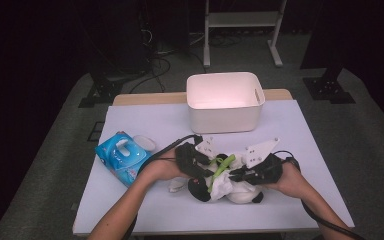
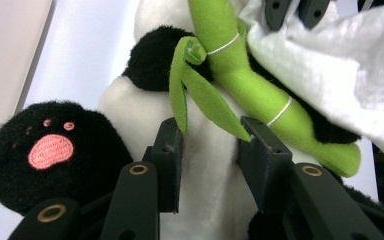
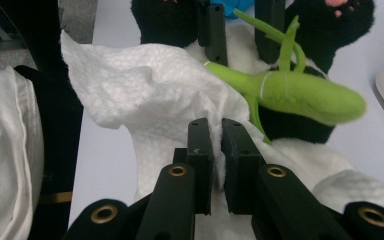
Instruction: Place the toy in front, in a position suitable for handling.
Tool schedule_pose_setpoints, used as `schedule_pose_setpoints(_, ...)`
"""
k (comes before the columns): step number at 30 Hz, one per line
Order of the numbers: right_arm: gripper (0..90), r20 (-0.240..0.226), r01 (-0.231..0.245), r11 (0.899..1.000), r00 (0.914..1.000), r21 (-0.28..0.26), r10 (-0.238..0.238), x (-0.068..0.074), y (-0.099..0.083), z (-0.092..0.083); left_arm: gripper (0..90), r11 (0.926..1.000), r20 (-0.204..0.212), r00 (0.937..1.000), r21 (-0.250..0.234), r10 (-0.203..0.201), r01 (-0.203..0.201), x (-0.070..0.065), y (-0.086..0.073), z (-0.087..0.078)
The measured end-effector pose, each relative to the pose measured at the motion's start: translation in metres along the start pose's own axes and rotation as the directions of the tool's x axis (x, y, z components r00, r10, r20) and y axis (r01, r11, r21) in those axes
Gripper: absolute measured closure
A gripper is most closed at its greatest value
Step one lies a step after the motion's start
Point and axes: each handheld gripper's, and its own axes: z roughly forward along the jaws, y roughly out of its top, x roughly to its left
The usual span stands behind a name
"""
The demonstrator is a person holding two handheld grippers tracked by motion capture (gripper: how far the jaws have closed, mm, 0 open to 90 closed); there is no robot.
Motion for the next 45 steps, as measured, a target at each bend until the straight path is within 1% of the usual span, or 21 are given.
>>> schedule_pose_setpoints(1,82.7,0.000,0.000,1.000,1.0000,0.000,0.000,0.000,0.000,0.000,61.8,1.0000,0.000,1.0000,0.000,0.000,0.000,0.000,0.000,0.000)
schedule_pose_setpoints(2,82.8,-0.002,-0.015,1.000,0.9999,-0.012,0.015,0.000,-0.004,-0.004,61.9,1.0000,-0.001,1.0000,-0.004,-0.001,0.001,0.000,-0.001,0.000)
schedule_pose_setpoints(5,82.9,0.004,-0.022,1.000,0.9998,-0.015,0.022,0.001,-0.008,-0.008,61.9,1.0000,0.000,1.0000,-0.007,-0.003,0.003,0.000,-0.002,0.000)
schedule_pose_setpoints(9,83.0,0.017,-0.036,0.999,0.9992,-0.009,0.036,0.001,-0.017,-0.017,61.8,0.9999,0.000,0.9999,-0.007,-0.010,0.010,0.001,-0.001,0.000)
schedule_pose_setpoints(10,83.2,0.028,-0.043,0.999,0.9987,-0.003,0.043,0.000,-0.024,-0.020,61.8,0.9999,0.001,0.9999,-0.006,-0.013,0.013,0.003,-0.002,0.000)
schedule_pose_setpoints(11,83.2,0.028,-0.043,0.999,0.9987,-0.003,0.043,0.000,-0.024,-0.020,61.9,0.9999,0.001,0.9999,-0.006,-0.013,0.013,0.003,-0.002,0.000)
schedule_pose_setpoints(12,83.1,0.035,-0.065,0.998,0.9972,-0.004,0.066,-0.001,-0.032,-0.024,61.9,0.9999,0.006,0.9999,-0.005,-0.014,0.014,0.004,-0.002,0.000)
schedule_pose_setpoints(13,83.1,0.035,-0.065,0.998,0.9972,-0.004,0.066,-0.001,-0.032,-0.024,61.9,0.9999,0.006,0.9999,-0.005,-0.014,0.014,0.004,-0.002,0.000)
schedule_pose_setpoints(14,83.2,0.028,-0.082,0.997,0.9962,-0.013,0.083,-0.002,-0.036,-0.026,61.9,0.9999,0.004,0.9999,-0.003,-0.013,0.013,0.004,-0.001,0.000)
schedule_pose_setpoints(15,83.3,0.036,-0.094,0.996,0.9949,-0.006,0.095,-0.003,-0.040,-0.028,61.9,0.9999,0.004,0.9999,-0.004,-0.014,0.014,0.004,-0.001,0.000)
schedule_pose_setpoints(16,83.4,0.043,-0.113,0.993,0.9926,-0.015,0.114,-0.004,-0.047,-0.032,61.9,0.9999,0.004,0.9998,-0.002,-0.017,0.017,0.003,-0.001,0.000)
schedule_pose_setpoints(20,83.4,0.048,-0.138,0.990,0.9891,-0.023,0.139,-0.006,-0.056,-0.036,62.0,0.9999,0.006,0.9999,-0.004,-0.013,0.014,0.003,-0.002,0.000)
schedule_pose_setpoints(23,83.3,0.053,-0.138,0.990,0.9889,-0.021,0.139,-0.006,-0.057,-0.038,62.0,1.0000,0.005,0.9999,0.001,-0.009,0.009,0.002,-0.002,0.000)
schedule_pose_setpoints(27,83.3,0.059,-0.123,0.992,0.9905,-0.026,0.125,-0.006,-0.051,-0.040,62.0,1.0000,0.014,0.9999,0.002,-0.001,0.001,0.002,-0.002,-0.001)
schedule_pose_setpoints(29,83.3,0.068,-0.105,0.994,0.9920,-0.030,0.106,-0.008,-0.041,-0.039,62.0,1.0000,0.018,0.9998,0.001,-0.001,0.001,0.001,-0.002,0.000)
schedule_pose_setpoints(30,83.3,0.068,-0.105,0.994,0.9920,-0.030,0.106,-0.008,-0.041,-0.039,62.0,1.0000,0.018,0.9998,0.001,-0.001,0.001,0.001,-0.002,0.000)
schedule_pose_setpoints(32,83.3,0.067,-0.087,0.996,0.9938,-0.029,0.089,-0.014,-0.031,-0.035,62.0,0.9999,0.014,0.9999,0.004,0.009,-0.009,-0.002,-0.002,-0.001)
schedule_pose_setpoints(34,83.2,0.065,-0.085,0.996,0.9942,-0.028,0.086,-0.016,-0.028,-0.033,62.1,0.9999,0.014,0.9998,0.010,0.013,-0.013,-0.003,-0.002,-0.002)
schedule_pose_setpoints(36,83.2,0.060,-0.075,0.997,0.9952,-0.030,0.077,-0.021,-0.022,-0.029,62.1,0.9998,0.002,0.9998,0.007,0.019,-0.019,-0.007,-0.004,-0.002)
schedule_pose_setpoints(39,83.2,0.052,-0.080,0.996,0.9953,-0.032,0.081,-0.023,-0.021,-0.027,62.2,0.9998,-0.003,0.9998,0.005,0.018,-0.018,-0.008,-0.005,-0.002)
schedule_pose_setpoints(45,83.2,0.064,-0.111,0.993,0.9915,-0.037,0.114,-0.023,-0.035,-0.031,62.3,0.9998,0.013,0.9998,-0.012,0.014,-0.014,-0.008,-0.007,-0.003)
